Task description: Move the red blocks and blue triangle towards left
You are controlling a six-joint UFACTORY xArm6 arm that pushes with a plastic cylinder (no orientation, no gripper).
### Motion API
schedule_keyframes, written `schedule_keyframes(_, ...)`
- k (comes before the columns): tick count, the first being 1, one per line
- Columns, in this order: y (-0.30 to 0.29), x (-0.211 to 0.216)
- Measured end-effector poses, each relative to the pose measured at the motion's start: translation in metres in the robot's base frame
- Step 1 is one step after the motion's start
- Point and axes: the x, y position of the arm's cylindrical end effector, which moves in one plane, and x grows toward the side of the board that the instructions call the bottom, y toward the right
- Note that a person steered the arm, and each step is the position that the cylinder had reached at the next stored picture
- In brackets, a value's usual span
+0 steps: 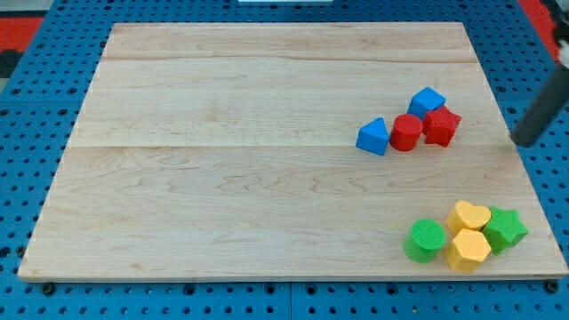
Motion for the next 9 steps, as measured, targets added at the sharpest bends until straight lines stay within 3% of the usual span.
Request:
schedule_keyframes(2, -0.140, -0.020)
schedule_keyframes(4, -0.092, -0.003)
schedule_keyframes(6, -0.143, -0.001)
schedule_keyframes(9, -0.146, 0.031)
